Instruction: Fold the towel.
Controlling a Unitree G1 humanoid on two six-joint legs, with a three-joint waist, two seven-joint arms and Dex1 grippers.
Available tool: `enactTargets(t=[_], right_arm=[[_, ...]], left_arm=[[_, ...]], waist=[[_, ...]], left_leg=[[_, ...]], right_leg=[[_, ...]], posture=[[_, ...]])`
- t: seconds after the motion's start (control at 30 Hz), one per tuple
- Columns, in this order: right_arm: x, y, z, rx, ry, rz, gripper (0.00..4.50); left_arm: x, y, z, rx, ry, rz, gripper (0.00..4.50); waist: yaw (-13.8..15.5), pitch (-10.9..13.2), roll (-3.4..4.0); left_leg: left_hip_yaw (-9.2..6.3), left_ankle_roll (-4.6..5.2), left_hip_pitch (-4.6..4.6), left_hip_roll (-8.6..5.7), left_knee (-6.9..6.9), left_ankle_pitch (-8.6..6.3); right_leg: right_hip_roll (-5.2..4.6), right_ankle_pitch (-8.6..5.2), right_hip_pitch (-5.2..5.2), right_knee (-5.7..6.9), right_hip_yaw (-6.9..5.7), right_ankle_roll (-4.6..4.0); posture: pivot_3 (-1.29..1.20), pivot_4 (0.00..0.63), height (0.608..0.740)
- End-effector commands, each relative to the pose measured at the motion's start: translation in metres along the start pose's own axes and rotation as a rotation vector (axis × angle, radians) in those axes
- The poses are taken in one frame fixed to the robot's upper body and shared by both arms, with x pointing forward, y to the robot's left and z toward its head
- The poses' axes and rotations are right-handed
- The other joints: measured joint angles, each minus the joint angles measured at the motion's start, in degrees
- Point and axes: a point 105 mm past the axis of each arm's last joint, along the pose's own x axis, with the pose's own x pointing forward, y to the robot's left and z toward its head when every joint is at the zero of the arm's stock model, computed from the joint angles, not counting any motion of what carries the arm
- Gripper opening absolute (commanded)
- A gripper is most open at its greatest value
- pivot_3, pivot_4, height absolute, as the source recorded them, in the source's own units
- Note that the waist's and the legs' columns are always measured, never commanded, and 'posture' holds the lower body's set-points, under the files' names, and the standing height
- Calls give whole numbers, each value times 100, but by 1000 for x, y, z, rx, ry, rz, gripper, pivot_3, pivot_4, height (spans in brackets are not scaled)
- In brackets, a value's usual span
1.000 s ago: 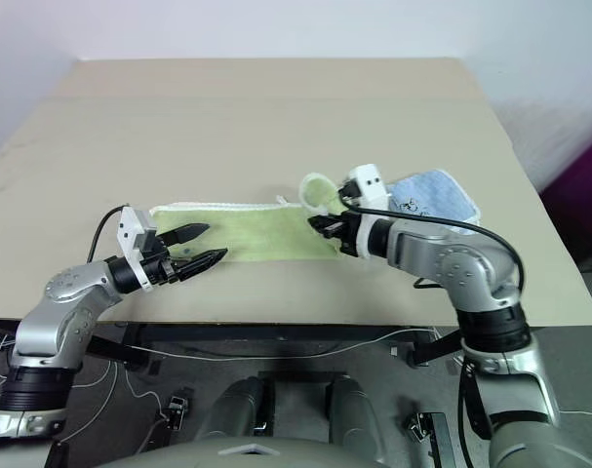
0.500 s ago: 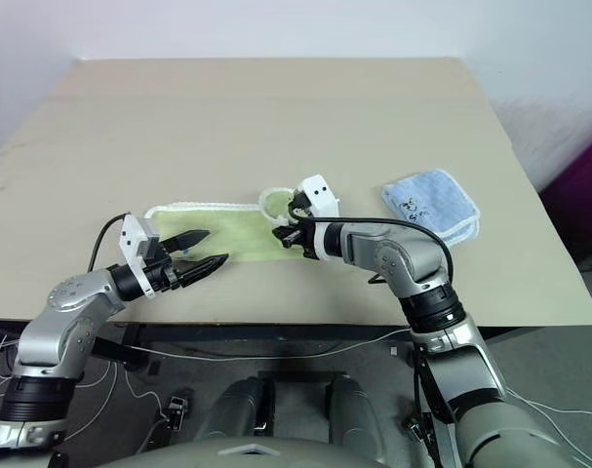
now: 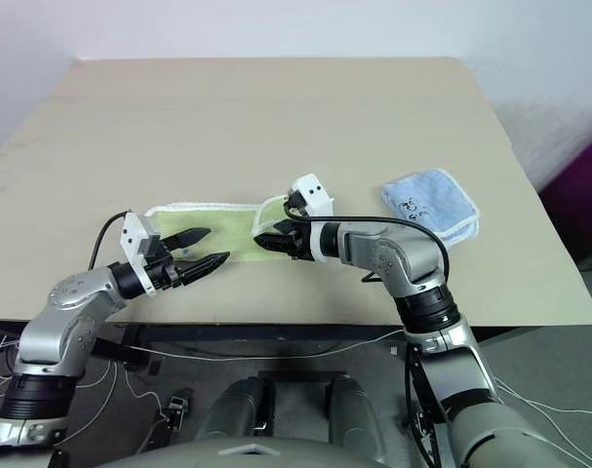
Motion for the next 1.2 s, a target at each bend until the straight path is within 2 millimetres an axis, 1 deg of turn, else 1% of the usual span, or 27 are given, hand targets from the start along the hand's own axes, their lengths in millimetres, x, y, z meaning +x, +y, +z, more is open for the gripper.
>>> enactTargets(t=[0.03,0.1,0.17,0.27,0.33,0.37,0.4,0.43,0.5,0.53,0.57,0.7,0.83,1.03,1.2], right_arm=[[-28,7,31,-76,-127,29,3684],[-45,4,40,-99,-171,22,3684],[-58,-7,44,-98,-195,-26,3684],[-74,-34,42,-89,-197,-139,3079],[-78,-47,33,-123,-157,-202,2463],[-79,-53,26,-148,-130,-227,2076],[-78,-58,20,-163,-106,-243,1795],[-76,-62,13,-183,-79,-256,1337],[-72,-65,4,-215,-45,-258,736],[-68,-64,0,-233,-31,-251,324],[-64,-64,-2,-250,-22,-244,21],[-47,-61,-5,-297,-11,-210,21],[-36,-58,-6,-330,-4,-182,21],[-22,-53,2,-366,-16,-147,21],[-4,-48,19,-401,-52,-120,21]], left_arm=[[1,-2,12,41,-37,-10,3803],[-1,-2,11,39,-35,-6,3803],[-3,-2,11,36,-32,0,3803],[-3,-2,10,34,-32,4,3803],[-3,-2,10,33,-32,4,3803],[-2,-2,10,33,-33,3,3803],[-1,-2,10,32,-33,2,3803],[-1,-2,10,32,-34,2,3803],[0,-2,11,32,-35,1,3803],[0,-2,11,32,-35,1,3803],[0,-2,11,32,-35,1,3803],[-1,-2,12,34,-34,4,3803],[-3,-2,12,34,-33,11,3803],[-7,-5,9,26,-30,24,3803],[-7,-6,9,23,-30,28,3803]], waist=[[8,0,0],[12,0,0],[10,0,0],[9,0,0],[9,0,0],[9,0,0],[9,0,0],[4,0,0],[-12,0,1],[-13,1,2],[-13,1,2],[-2,1,1],[-1,1,2],[2,1,2],[-11,2,2]], left_leg=[[0,0,0,0,0,0],[0,0,-1,-1,0,0],[-1,0,-1,-1,-1,0],[-2,0,-1,-1,-3,0],[-2,0,-1,-1,-5,0],[-2,0,-1,-1,-5,0],[-2,0,-1,-1,-6,0],[-1,0,-1,-1,-6,0],[-1,0,-1,0,-7,0],[-1,0,-1,0,-7,0],[-1,0,-1,0,-8,0],[-1,0,-1,0,-7,0],[-1,0,-1,0,-7,0],[-2,-1,-1,0,-7,0],[-3,-1,-1,0,-9,0]], right_leg=[[-1,0,1,-2,0,0],[-2,0,1,-3,0,0],[-2,0,2,-6,-1,0],[-2,0,3,-7,-1,0],[-3,0,3,-9,-1,0],[-3,0,3,-10,-1,-1],[-3,0,3,-12,-1,0],[-3,0,4,-13,-1,0],[-1,0,3,-13,0,0],[-1,0,2,-12,0,0],[0,0,2,-12,0,0],[0,0,4,-13,-1,0],[0,0,3,-13,-2,0],[-1,0,3,-14,-2,0],[0,0,1,-13,-2,-1]], posture=[[0,150,740],[0,150,740],[0,150,740],[0,150,740],[0,150,740],[0,150,740],[0,150,740],[0,150,740],[0,150,740],[0,150,740],[0,150,740],[0,150,740],[0,150,740],[0,150,740],[0,150,740]])
